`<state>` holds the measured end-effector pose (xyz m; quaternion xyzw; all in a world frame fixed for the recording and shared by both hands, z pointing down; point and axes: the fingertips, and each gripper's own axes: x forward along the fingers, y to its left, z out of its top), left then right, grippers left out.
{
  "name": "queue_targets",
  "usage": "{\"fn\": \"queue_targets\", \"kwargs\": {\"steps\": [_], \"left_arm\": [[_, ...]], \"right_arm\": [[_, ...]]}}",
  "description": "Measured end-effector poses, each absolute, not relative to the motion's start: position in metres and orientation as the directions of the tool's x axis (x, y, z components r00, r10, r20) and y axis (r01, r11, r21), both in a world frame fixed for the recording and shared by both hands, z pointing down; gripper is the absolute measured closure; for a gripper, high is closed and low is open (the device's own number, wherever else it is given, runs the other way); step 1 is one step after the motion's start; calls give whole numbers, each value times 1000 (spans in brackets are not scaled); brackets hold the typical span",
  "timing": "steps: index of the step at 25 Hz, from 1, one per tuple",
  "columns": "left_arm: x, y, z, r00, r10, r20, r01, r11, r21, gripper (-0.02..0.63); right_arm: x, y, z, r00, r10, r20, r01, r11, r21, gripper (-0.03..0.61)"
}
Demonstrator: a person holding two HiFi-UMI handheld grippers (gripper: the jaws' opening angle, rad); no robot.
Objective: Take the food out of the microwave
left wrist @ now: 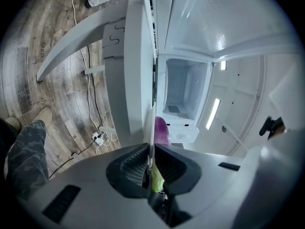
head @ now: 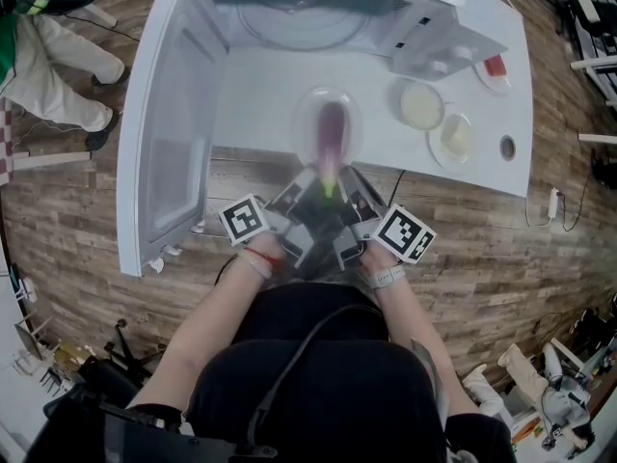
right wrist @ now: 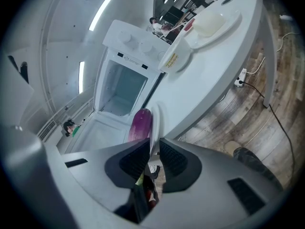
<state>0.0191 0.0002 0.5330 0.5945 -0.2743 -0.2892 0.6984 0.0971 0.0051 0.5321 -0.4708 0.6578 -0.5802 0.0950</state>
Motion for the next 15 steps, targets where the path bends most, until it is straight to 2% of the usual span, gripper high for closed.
{"fn": "queue_targets", "kwargs": {"steps": [6, 15], "left_arm": [[18, -1, 530, 661, -751, 16, 136, 141, 981, 540], [9, -4, 529, 636, -772, 21, 133, 136, 982, 455]], "right_arm": [[99, 4, 529, -536, -737, 412, -513, -103, -852, 517], [99, 7, 532, -532, -736, 417, -521, -103, -847, 515]]}}
